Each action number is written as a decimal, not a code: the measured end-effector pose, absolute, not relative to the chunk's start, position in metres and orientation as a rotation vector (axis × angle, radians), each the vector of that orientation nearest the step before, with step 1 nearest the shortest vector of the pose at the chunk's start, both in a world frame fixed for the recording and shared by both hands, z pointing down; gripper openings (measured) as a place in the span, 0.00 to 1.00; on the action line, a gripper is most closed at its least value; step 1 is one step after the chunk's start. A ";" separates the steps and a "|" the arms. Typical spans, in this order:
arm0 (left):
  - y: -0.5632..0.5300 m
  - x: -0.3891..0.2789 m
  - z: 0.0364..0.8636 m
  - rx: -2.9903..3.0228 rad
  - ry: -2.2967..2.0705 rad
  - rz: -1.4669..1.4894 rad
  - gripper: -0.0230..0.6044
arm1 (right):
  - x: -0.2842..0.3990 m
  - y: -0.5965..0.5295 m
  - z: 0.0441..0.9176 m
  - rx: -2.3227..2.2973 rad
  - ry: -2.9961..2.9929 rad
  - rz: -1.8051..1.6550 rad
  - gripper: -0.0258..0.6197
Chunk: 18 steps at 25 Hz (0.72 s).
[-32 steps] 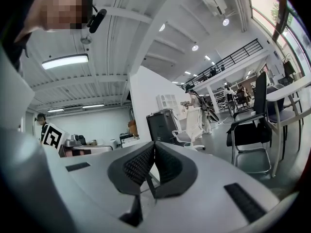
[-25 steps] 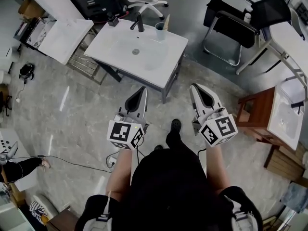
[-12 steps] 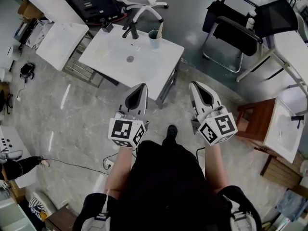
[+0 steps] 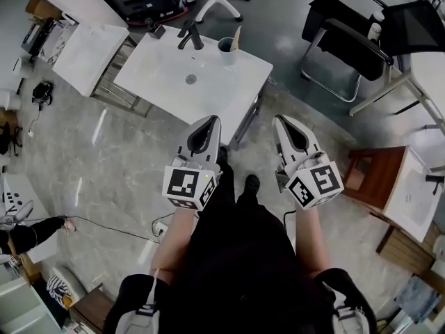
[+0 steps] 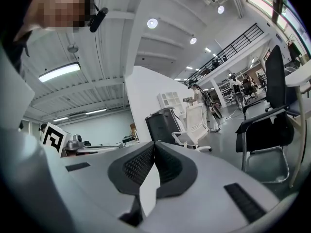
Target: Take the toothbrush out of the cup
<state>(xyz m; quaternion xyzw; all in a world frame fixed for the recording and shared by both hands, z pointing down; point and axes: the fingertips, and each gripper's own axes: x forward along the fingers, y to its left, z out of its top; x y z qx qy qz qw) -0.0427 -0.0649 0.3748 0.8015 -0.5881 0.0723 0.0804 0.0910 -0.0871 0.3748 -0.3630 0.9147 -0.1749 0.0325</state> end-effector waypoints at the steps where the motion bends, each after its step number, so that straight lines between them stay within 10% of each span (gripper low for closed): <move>1: -0.069 -0.043 0.376 2.402 -1.749 0.220 0.06 | 0.090 -0.090 0.375 -1.126 2.812 -0.540 0.09; 18: -0.198 -0.059 0.399 2.564 -1.496 0.240 0.18 | 0.057 -0.166 0.375 -1.423 2.713 -0.536 0.09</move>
